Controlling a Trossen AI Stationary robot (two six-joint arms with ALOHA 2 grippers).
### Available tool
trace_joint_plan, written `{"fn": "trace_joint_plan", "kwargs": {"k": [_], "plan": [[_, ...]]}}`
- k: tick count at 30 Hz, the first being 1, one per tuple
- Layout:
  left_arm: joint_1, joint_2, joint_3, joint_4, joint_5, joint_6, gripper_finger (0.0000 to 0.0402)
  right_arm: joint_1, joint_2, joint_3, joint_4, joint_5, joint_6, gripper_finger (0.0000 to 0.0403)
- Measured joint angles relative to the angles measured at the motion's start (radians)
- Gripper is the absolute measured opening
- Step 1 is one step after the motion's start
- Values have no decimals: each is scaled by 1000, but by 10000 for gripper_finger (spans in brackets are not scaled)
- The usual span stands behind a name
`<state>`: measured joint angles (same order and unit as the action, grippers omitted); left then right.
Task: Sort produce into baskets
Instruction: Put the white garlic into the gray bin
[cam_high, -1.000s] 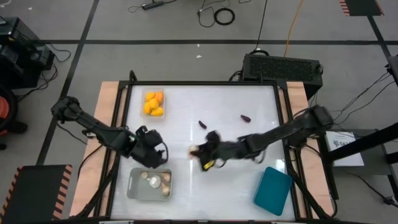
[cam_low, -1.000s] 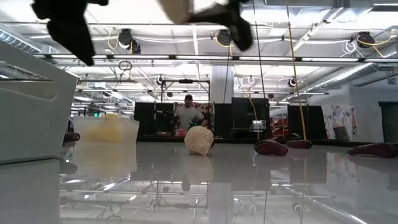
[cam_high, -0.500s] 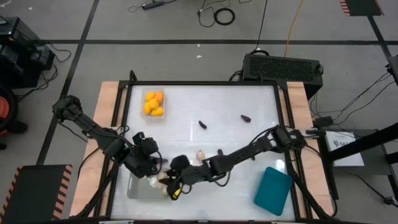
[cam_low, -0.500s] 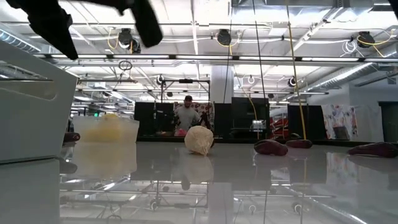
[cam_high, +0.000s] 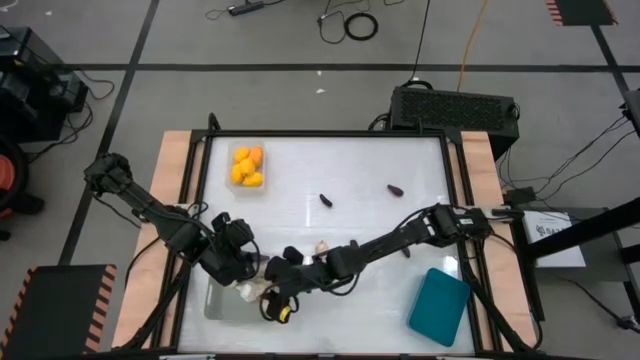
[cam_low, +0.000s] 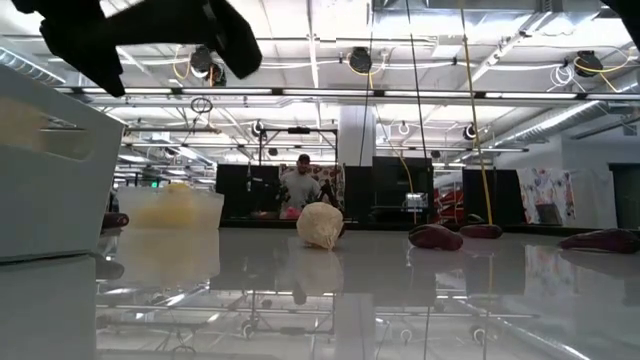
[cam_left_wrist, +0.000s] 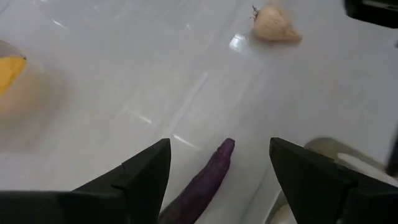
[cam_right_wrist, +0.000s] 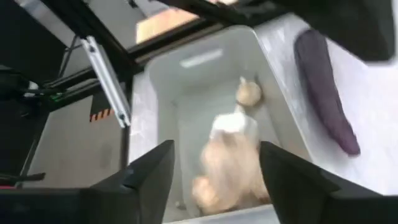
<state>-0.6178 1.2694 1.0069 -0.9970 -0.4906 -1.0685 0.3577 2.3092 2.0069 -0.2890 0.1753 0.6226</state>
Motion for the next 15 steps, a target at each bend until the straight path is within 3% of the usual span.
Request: {"fn": "trace_joint_plan", "kwargs": {"k": [5,10,15], "plan": [[0,0,0,0,-15,-18,279,-11,2,78,-137,-71,-62,264],[0,0,0,0,-15,-27,279,-35,1,224,-539,-98,-61,274],[0,0,0,0,-50,-27,279,-42,-5,246,-825,-88,-54,274]]}}
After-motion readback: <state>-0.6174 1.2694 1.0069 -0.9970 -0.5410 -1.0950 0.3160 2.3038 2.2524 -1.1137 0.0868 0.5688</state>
